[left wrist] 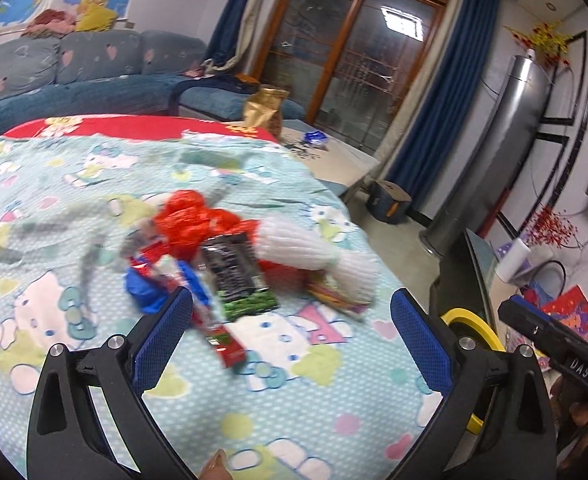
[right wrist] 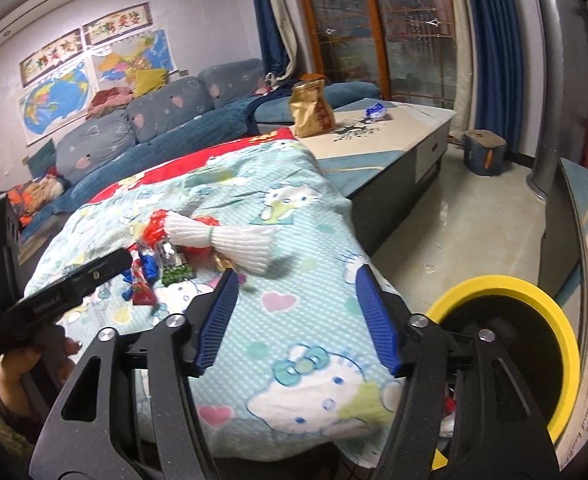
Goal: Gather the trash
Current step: 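Withdraw both tools from the bin back toward the bedspread, then grasp the long red snack packet with the left tool while the right tool grasps the white foam net bundle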
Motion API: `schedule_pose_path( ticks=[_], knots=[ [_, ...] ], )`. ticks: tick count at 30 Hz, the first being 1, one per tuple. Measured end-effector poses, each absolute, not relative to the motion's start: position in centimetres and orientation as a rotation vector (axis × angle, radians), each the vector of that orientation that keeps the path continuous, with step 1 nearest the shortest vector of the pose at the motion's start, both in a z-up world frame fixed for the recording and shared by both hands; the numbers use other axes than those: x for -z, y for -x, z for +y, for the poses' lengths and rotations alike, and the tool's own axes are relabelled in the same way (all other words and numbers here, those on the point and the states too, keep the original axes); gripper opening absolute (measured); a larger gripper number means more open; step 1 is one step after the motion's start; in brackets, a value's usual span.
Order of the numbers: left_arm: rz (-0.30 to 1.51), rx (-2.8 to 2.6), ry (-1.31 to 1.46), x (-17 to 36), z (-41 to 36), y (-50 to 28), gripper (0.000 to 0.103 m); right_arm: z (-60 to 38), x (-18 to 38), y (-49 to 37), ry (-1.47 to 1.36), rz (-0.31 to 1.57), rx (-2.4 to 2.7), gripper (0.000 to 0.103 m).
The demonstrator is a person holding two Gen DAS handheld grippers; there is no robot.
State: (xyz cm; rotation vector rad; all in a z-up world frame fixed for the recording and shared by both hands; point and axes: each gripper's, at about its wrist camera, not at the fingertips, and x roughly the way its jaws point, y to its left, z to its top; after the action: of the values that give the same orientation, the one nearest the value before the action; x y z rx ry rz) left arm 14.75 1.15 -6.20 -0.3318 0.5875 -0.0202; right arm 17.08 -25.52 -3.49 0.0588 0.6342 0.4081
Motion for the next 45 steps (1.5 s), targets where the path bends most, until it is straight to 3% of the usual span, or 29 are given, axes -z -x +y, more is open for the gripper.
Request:
schedule_pose_path(
  ticks=[4,9,19,22,25,26,30,33,35,38,45],
  knots=[
    [0.597,-0.009,0.368,6.8,3.5,-14.2,0.096,-23.3,3.5,-18.4,-0.025,0.643,-0.433,0.056],
    [0.621,-0.035,0.434,7.8,6.2,-13.8,0.096,-20.6,3.9,-20.9,0.018,0.666,-0.461,0.064],
    [0.682,0.011,0.466,9.7,6.0,-14.4,0.094,-15.9,5.3,-25.7,0.203,0.728,-0.555,0.069],
    [0.694,0.029,0.465,10.1,5.4,-14.9,0.080,-14.4,5.8,-26.4,0.270,0.745,-0.583,0.069],
    [0.717,0.039,0.485,10.6,5.1,-15.4,0.072,-13.4,6.7,-27.3,0.314,0.773,-0.587,0.069],
    [0.723,0.041,0.493,10.8,5.2,-15.5,0.068,-13.2,7.0,-27.7,0.321,0.786,-0.584,0.066],
    [0.764,0.034,0.512,11.9,5.4,-16.3,0.051,-12.8,8.1,-28.3,0.314,0.841,-0.617,0.027],
    [0.787,0.034,0.538,12.6,5.6,-16.6,0.042,-12.8,8.7,-27.6,0.293,0.855,-0.647,0.017],
    [0.800,0.035,0.538,12.9,5.5,-16.6,0.028,-12.8,9.0,-26.9,0.295,0.849,-0.656,0.011],
    [0.810,0.037,0.543,13.3,5.4,-16.6,0.015,-13.3,8.9,-26.0,0.264,0.834,-0.660,0.009],
    [0.767,0.066,0.513,12.3,5.3,-16.0,0.007,-14.5,7.0,-23.8,0.162,0.781,-0.678,0.008]
  ],
)
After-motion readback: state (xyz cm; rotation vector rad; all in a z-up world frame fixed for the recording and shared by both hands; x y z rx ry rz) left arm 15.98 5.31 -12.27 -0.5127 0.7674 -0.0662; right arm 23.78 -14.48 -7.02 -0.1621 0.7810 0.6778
